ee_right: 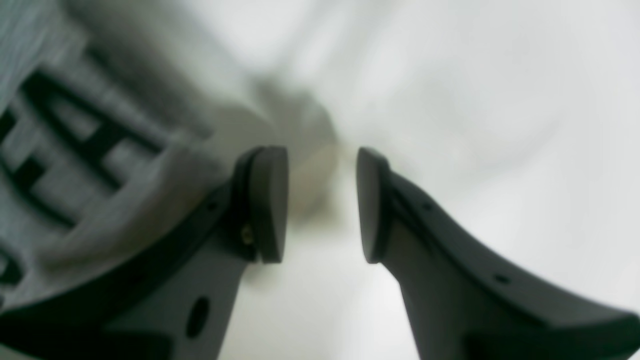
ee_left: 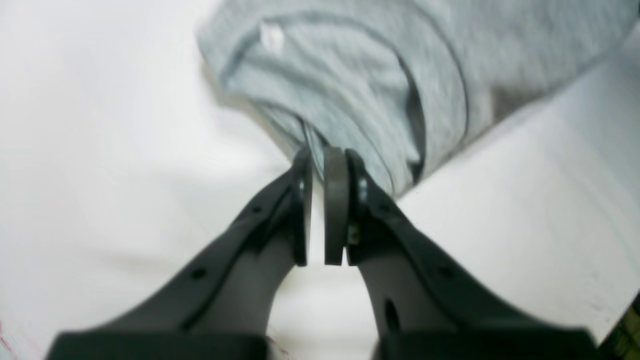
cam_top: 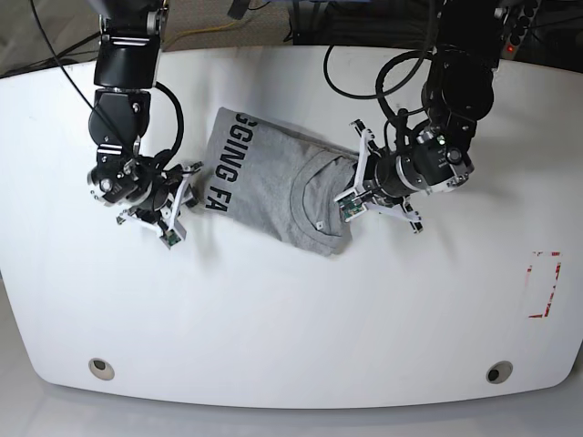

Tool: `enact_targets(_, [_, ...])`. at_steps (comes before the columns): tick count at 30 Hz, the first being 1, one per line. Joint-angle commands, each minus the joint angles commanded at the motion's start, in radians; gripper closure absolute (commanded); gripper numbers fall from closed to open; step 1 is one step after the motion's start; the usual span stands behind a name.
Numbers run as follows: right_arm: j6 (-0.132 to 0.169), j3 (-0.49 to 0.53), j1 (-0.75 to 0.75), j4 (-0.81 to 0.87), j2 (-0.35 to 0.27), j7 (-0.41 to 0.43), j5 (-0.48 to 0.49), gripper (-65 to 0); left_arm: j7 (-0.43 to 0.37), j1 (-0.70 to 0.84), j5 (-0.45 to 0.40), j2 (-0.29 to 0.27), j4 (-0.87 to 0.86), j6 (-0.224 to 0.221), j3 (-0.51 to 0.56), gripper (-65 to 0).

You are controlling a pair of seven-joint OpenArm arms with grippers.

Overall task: Fold the T-shirt properly
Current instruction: 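Grasp the folded bundle with the left gripper and carry it to the table corner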

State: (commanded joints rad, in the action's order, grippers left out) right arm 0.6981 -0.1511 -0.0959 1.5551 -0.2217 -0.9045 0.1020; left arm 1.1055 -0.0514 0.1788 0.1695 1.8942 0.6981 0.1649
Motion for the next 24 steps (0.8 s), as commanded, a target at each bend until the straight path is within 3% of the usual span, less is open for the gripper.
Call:
enact_targets(5, [0.000,0.118,0.137,0.146,0.028,-0.032,0.000,-22.5,0.005,0.009,-0.002,-0.049,0.000,0.000,-0.129,-4.9])
enact_targets(11, [0.000,0.242,0.235,0.276,0.114,-0.107,0.000,-22.4,0.046,0.002,0.000,-0.057,0.002,0.000,-0.164,-26.7])
enact_targets(18, [0.000,0.347,0.249,0.342,0.152,-0.135,0.000,-22.4,0.046,0.003,-0.006,-0.112,0.000,0.000,-0.164,-27.9])
enact_targets(22, [0.000,0.345,0.238,0.367,0.149,-0.135,0.000,-22.4,0.046,0.003,-0.005,-0.132,-0.005,-0.107,-0.144,-28.9])
enact_targets(24, [0.000,0.333,0.236,0.368,0.146,-0.135,0.000,-22.4,0.044,0.008,-0.005,-0.150,-0.003,-0.147,-0.137,-33.2])
